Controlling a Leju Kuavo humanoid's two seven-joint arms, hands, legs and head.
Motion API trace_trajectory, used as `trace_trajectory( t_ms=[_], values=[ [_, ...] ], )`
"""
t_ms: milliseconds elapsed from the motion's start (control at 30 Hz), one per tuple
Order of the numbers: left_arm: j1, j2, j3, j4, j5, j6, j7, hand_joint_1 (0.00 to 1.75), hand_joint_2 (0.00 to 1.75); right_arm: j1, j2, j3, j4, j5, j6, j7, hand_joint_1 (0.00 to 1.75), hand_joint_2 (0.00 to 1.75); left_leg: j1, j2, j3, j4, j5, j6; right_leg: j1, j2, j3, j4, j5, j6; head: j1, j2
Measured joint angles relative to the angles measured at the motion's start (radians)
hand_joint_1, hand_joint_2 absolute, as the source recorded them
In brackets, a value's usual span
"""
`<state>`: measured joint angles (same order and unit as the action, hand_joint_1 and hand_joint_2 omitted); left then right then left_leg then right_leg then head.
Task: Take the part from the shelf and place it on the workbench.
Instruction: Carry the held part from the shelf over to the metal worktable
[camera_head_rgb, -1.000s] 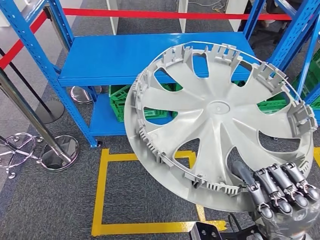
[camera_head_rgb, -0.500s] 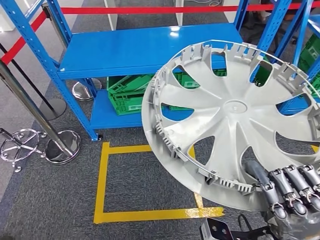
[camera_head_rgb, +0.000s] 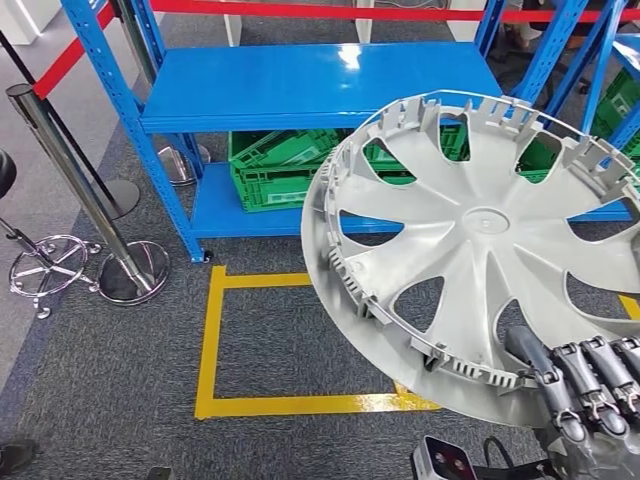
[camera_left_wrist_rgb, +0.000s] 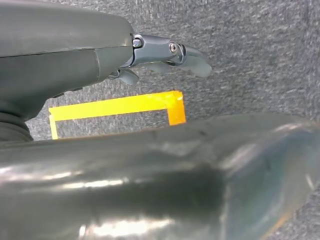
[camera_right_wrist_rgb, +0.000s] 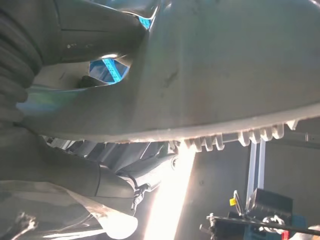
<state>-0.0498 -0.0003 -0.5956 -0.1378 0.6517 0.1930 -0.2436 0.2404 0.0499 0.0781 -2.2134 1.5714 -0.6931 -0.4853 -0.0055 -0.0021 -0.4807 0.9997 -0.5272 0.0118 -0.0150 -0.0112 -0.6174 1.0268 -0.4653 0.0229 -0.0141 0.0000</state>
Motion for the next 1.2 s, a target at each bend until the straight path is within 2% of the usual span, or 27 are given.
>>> trace_trajectory(
  t_ms=[67,100,133,167,233,267,300,367,400,500,533,567,600,633,667,733,767,800,867,900,967,1000,1033,1067,1133,1167,1200],
  values=[
    [-0.013,0.001,-0.016,-0.002,-0.019,0.004,0.001,0.0,0.0,0.007,0.0,-0.015,-0.005,0.0,0.0,-0.001,1.75,1.75,-0.004,0.006,-0.06,-0.015,0.054,0.022,-0.002,0.005,-0.03,0.14,-0.08,0.015,0.004,0.0],
    [-0.019,0.001,-0.025,-0.004,-0.027,0.006,0.002,0.0,0.0,0.011,0.0,-0.021,-0.006,0.0,0.0,-0.001,1.75,1.75,-0.005,0.01,-0.1,-0.013,0.086,0.03,-0.003,0.007,-0.024,0.196,-0.105,0.02,0.007,0.0],
    [-0.023,0.001,-0.031,-0.006,-0.032,0.006,0.002,0.0,0.0,0.012,0.0,-0.026,-0.006,0.0,0.0,-0.001,1.75,1.75,-0.007,0.011,-0.133,-0.007,0.109,0.029,-0.002,0.008,0.004,0.223,-0.11,0.019,0.008,0.0],
    [-0.025,0.001,-0.034,-0.008,-0.033,0.006,0.003,0.0,0.0,0.012,0.0,-0.028,-0.007,0.0,0.0,-0.002,1.75,1.75,-0.007,0.011,-0.152,-0.001,0.122,0.026,-0.002,0.008,0.064,0.158,-0.088,0.016,0.008,0.0],
    [-0.027,0.0,-0.04,-0.01,-0.037,0.006,0.003,0.0,0.0,0.013,0.0,-0.031,-0.012,0.0,0.0,-0.002,1.75,1.75,-0.009,0.01,-0.173,0.009,0.143,0.018,0.001,0.008,0.174,0.006,-0.105,0.009,0.008,0.0],
    [-0.028,0.0,-0.043,-0.012,-0.039,0.006,0.004,0.0,0.0,0.015,0.0,-0.032,-0.014,0.0,0.0,-0.002,1.75,1.75,-0.009,0.01,-0.179,0.011,0.154,0.014,0.003,0.008,0.202,-0.043,-0.121,0.006,0.008,0.0],
    [-0.029,0.0,-0.044,-0.012,-0.042,0.007,0.005,0.0,0.0,0.017,0.0,-0.032,-0.017,0.0,0.0,-0.002,1.75,1.75,-0.008,0.01,-0.182,0.01,0.165,0.009,0.005,0.008,0.209,-0.064,-0.127,0.002,0.009,0.0],
    [-0.028,0.002,-0.046,-0.013,-0.046,0.009,0.008,0.0,0.0,0.021,0.0,-0.034,-0.019,0.0,0.0,-0.002,1.75,1.75,-0.006,0.007,-0.191,0.008,0.172,-0.003,0.004,0.006,0.184,-0.061,-0.109,-0.009,0.01,0.0],
    [-0.027,0.003,-0.048,-0.014,-0.049,0.01,0.01,0.0,0.0,0.023,0.0,-0.035,-0.02,0.0,0.0,-0.002,1.75,1.75,-0.005,0.006,-0.198,0.022,0.145,-0.01,0.002,0.005,0.169,-0.059,-0.096,-0.017,0.007,0.0],
    [-0.026,0.002,-0.053,-0.015,-0.055,0.012,0.013,0.0,0.0,0.029,0.0,-0.039,-0.023,0.0,0.0,-0.003,1.75,1.75,0.004,0.004,-0.217,0.173,-0.024,-0.029,0.0,0.001,0.123,-0.056,-0.054,-0.028,-0.002,0.0],
    [-0.027,0.002,-0.055,-0.016,-0.056,0.013,0.013,0.0,0.0,0.031,0.0,-0.04,-0.023,0.0,0.0,-0.003,1.75,1.75,0.006,0.004,-0.217,0.236,-0.054,-0.033,0.001,0.0,0.108,-0.052,-0.041,-0.028,-0.003,0.0],
    [-0.029,0.002,-0.057,-0.016,-0.058,0.014,0.014,0.0,0.0,0.032,0.0,-0.042,-0.023,0.0,0.0,-0.004,1.75,1.75,0.007,0.004,-0.211,0.281,-0.053,-0.035,0.002,0.0,0.09,-0.046,-0.028,-0.028,-0.003,0.0],
    [-0.03,0.002,-0.06,-0.016,-0.06,0.015,0.015,0.0,0.0,0.034,0.0,-0.043,-0.023,0.0,0.0,-0.005,1.75,1.75,0.007,0.004,-0.195,0.299,-0.03,-0.035,0.002,-0.001,0.071,-0.039,-0.017,-0.028,-0.004,0.0],
    [-0.03,0.003,-0.063,-0.016,-0.061,0.015,0.017,0.0,0.0,0.035,0.0,-0.045,-0.024,0.0,0.0,-0.006,1.75,1.75,0.007,0.004,-0.163,0.282,0.001,-0.033,0.002,-0.001,0.048,-0.03,-0.006,-0.026,-0.004,0.0],
    [-0.031,0.003,-0.066,-0.017,-0.063,0.016,0.018,0.0,0.0,0.037,0.0,-0.047,-0.025,0.0,0.0,-0.006,1.75,1.75,0.007,0.004,-0.115,0.23,0.021,-0.03,0.002,-0.001,0.028,-0.021,0.004,-0.024,-0.004,0.0],
    [-0.034,0.003,-0.069,-0.018,-0.066,0.016,0.02,0.0,0.0,0.041,0.0,-0.05,-0.028,0.0,0.0,-0.008,1.75,1.75,0.005,0.002,-0.004,0.075,0.004,-0.02,0.004,-0.001,0.001,-0.01,0.022,-0.016,-0.003,0.0],
    [-0.035,0.003,-0.07,-0.018,-0.068,0.016,0.02,0.0,0.0,0.042,0.0,-0.051,-0.03,0.0,0.0,-0.008,1.75,1.75,0.002,0.0,0.03,0.017,-0.014,-0.015,0.004,-0.002,-0.006,-0.01,0.033,-0.01,-0.003,0.0],
    [-0.037,0.004,-0.07,-0.018,-0.07,0.016,0.021,0.0,0.0,0.043,0.0,-0.052,-0.03,0.0,0.0,-0.009,1.75,1.75,-0.002,-0.001,0.043,-0.017,-0.023,-0.009,0.003,-0.003,-0.011,-0.012,0.045,-0.004,-0.003,0.0],
    [-0.037,0.003,-0.073,-0.018,-0.074,0.017,0.023,0.0,0.0,0.043,0.0,-0.053,-0.031,0.0,0.0,-0.009,1.75,1.75,-0.005,0.001,0.028,-0.03,-0.006,0.004,0.0,-0.003,-0.019,-0.019,0.062,0.008,-0.003,0.0],
    [-0.037,0.002,-0.074,-0.018,-0.076,0.017,0.025,0.0,0.0,0.044,0.0,-0.053,-0.031,0.0,0.0,-0.009,1.75,1.75,-0.004,0.003,0.016,-0.034,0.006,0.012,-0.001,0.0,-0.028,-0.011,0.047,0.013,-0.002,0.0],
    [-0.038,0.002,-0.077,-0.019,-0.08,0.019,0.029,0.0,0.0,0.045,0.0,-0.054,-0.031,0.0,0.0,-0.009,1.75,1.75,-0.002,0.007,-0.009,-0.039,0.031,0.026,-0.003,0.006,-0.054,0.06,-0.04,0.019,0.003,0.0],
    [-0.038,0.002,-0.077,-0.019,-0.082,0.02,0.03,0.0,0.0,0.045,0.0,-0.054,-0.031,0.0,0.0,-0.01,1.75,1.75,-0.003,0.008,-0.024,-0.039,0.043,0.03,-0.004,0.007,-0.07,0.121,-0.09,0.022,0.005,0.0],
    [-0.038,0.002,-0.079,-0.019,-0.084,0.021,0.032,0.0,0.0,0.045,0.0,-0.054,-0.031,0.0,0.0,-0.01,1.75,1.75,-0.004,0.009,-0.039,-0.038,0.055,0.032,-0.004,0.007,-0.081,0.186,-0.122,0.025,0.006,0.0],
    [-0.039,0.002,-0.081,-0.019,-0.085,0.021,0.033,0.0,0.0,0.046,0.0,-0.054,-0.031,0.0,0.0,-0.011,1.75,1.75,-0.005,0.01,-0.055,-0.037,0.068,0.031,-0.004,0.007,-0.086,0.238,-0.126,0.026,0.006,0.0],
    [-0.038,0.0,-0.086,-0.019,-0.085,0.02,0.035,0.0,0.0,0.046,0.0,-0.055,-0.031,0.0,0.0,-0.011,1.75,1.75,-0.006,0.012,-0.087,-0.034,0.091,0.028,-0.004,0.007,-0.057,0.26,-0.071,0.026,0.007,0.0],
    [-0.038,-0.001,-0.089,-0.019,-0.086,0.02,0.036,0.0,0.0,0.046,0.0,-0.055,-0.031,0.0,0.0,-0.011,1.75,1.75,-0.006,0.013,-0.101,-0.03,0.101,0.025,-0.004,0.007,-0.015,0.217,-0.041,0.025,0.007,0.0],
    [-0.039,-0.002,-0.091,-0.019,-0.086,0.021,0.036,0.0,0.0,0.045,0.0,-0.055,-0.031,0.0,0.0,-0.012,1.75,1.75,-0.007,0.013,-0.114,-0.024,0.109,0.021,-0.003,0.007,0.043,0.146,-0.034,0.023,0.008,0.0]
  ],
)
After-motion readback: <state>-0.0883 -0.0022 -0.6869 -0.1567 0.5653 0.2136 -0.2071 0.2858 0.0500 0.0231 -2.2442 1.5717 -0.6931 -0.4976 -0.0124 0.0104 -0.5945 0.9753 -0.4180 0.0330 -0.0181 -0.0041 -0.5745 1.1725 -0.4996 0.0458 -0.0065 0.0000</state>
